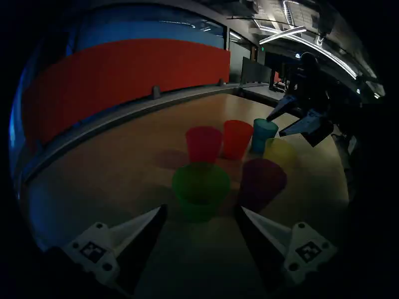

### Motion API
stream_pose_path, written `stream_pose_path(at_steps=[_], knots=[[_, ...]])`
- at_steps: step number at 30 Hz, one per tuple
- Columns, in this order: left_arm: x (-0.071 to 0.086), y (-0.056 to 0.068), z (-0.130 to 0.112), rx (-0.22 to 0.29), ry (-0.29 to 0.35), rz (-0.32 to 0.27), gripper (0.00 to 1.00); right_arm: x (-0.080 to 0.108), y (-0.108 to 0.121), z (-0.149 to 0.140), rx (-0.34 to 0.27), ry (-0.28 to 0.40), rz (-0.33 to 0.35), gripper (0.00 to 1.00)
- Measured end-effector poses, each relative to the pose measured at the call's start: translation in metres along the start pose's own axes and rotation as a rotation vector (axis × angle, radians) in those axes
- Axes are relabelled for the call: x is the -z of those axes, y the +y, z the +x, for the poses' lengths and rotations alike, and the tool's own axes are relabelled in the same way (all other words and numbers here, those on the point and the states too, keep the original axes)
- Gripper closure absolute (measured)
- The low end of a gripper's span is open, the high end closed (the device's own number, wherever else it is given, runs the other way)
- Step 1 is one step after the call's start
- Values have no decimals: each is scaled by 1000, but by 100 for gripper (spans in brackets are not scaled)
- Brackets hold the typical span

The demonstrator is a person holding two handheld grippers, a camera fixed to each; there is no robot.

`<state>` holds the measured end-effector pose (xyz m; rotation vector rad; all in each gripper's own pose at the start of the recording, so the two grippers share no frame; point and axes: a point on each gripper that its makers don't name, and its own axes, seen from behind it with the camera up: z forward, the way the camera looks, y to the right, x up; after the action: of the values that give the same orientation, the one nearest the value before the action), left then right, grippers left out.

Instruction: Pour water

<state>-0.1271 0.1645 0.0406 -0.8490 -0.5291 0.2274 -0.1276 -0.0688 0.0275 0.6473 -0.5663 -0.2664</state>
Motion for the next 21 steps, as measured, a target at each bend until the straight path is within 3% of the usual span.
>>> stream_pose_path(at_steps=[21], knots=[[-32,-1,11,-18,-6,-30,1,-30,0,7,17,-2,29,0]])
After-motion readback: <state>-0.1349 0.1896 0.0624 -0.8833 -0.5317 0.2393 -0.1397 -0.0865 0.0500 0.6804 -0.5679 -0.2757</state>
